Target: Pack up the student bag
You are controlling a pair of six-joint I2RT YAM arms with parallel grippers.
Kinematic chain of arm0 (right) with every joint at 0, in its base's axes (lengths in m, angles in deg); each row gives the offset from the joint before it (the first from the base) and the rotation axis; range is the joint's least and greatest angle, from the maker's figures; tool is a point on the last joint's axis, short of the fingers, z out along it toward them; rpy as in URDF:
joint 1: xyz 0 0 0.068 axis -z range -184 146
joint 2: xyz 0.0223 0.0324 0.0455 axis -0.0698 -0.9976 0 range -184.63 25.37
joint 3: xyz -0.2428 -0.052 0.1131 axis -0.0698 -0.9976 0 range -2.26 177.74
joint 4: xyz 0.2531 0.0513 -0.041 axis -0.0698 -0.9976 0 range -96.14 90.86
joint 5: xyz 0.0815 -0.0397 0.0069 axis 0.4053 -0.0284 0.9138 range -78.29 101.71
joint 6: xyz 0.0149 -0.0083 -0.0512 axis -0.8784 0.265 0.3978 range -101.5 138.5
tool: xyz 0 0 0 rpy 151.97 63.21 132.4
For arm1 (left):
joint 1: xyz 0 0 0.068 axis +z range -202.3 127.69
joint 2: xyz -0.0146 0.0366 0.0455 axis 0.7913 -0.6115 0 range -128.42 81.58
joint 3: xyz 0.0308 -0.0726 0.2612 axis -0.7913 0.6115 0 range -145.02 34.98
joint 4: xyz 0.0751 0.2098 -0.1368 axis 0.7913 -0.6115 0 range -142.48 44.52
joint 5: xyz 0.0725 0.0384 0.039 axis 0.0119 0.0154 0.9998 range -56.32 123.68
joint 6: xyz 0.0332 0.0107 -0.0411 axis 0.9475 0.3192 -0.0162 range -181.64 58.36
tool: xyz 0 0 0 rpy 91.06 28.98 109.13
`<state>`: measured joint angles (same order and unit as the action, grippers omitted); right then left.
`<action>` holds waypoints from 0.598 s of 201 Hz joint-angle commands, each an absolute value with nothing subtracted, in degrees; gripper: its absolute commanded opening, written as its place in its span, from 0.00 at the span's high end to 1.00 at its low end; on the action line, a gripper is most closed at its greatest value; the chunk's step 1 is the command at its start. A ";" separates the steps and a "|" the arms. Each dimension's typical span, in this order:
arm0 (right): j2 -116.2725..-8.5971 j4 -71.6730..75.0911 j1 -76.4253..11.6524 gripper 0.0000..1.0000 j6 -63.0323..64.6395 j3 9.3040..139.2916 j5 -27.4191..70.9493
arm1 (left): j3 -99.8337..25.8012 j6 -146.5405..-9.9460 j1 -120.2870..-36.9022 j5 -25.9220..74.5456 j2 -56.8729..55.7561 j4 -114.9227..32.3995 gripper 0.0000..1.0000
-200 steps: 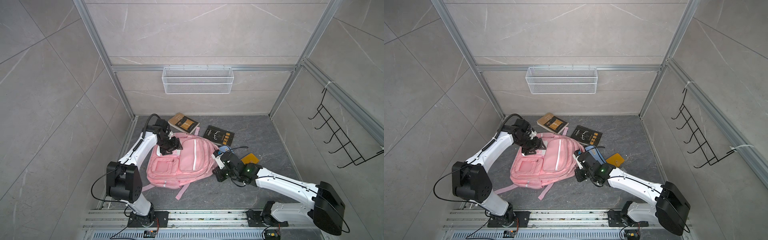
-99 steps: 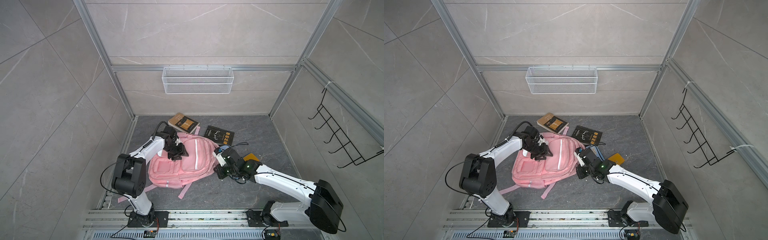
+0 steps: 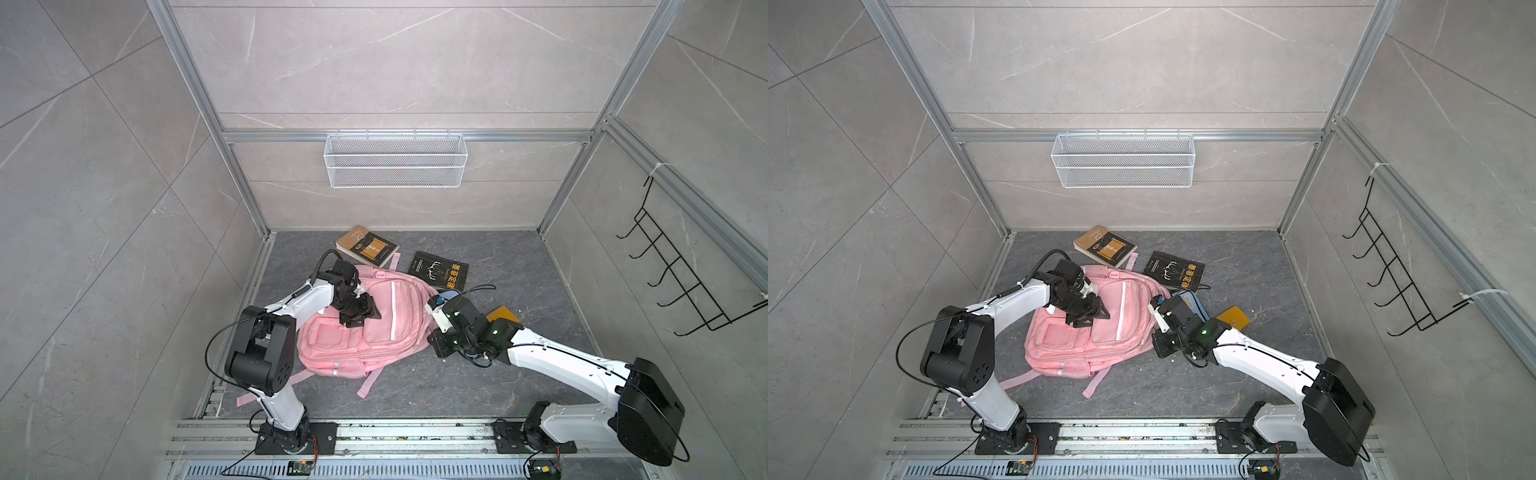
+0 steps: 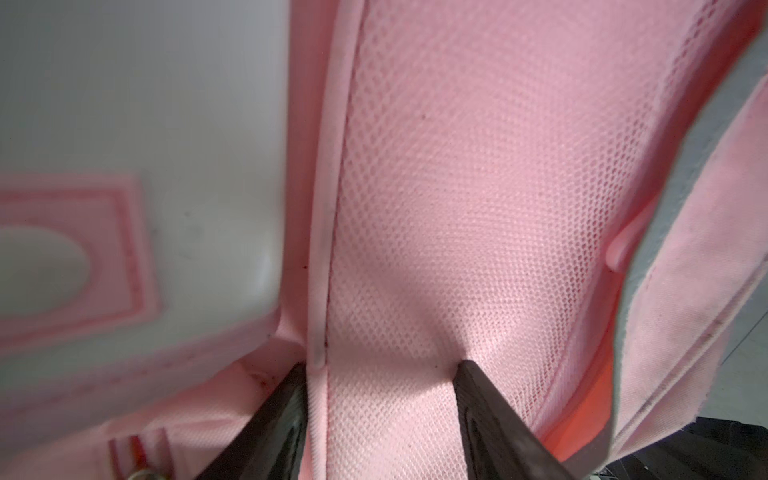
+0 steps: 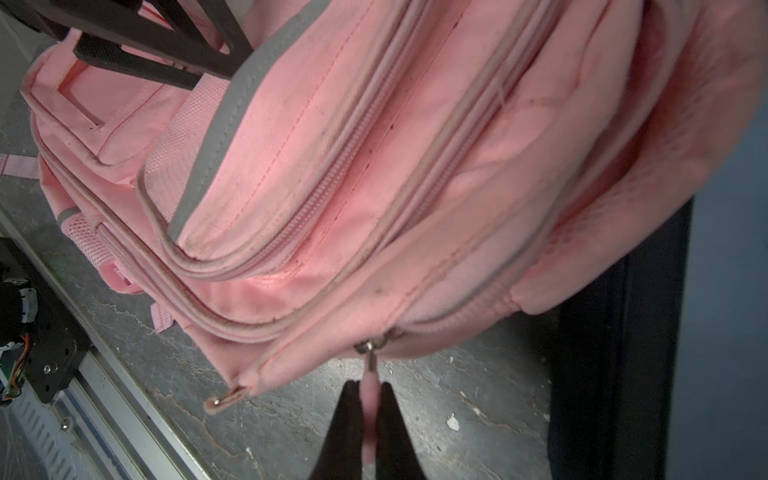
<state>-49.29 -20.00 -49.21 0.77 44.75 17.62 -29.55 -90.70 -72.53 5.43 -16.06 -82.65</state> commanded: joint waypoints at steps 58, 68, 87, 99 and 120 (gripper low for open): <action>-49.58 -20.48 -48.48 1.00 4.78 46.43 17.36 | -26.71 -96.50 -73.14 0.62 -10.01 -77.23 1.00; -49.69 -21.79 -48.59 1.00 5.82 47.03 17.28 | -26.76 -97.68 -73.14 -0.12 -8.49 -76.73 1.00; -48.79 -22.60 -48.65 1.00 7.20 47.04 17.49 | -26.39 -101.07 -73.10 -0.33 -5.31 -75.70 1.00; -47.75 -22.87 -48.81 1.00 7.68 46.71 17.64 | -25.97 -104.26 -72.96 0.54 -3.46 -75.18 1.00; -46.43 -22.88 -49.36 1.00 7.71 45.80 17.93 | -24.28 -111.72 -71.93 4.00 -0.26 -74.76 1.00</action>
<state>-49.05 -22.50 -48.56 5.77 45.12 17.10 -25.18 -101.47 -72.58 3.86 -5.68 -78.17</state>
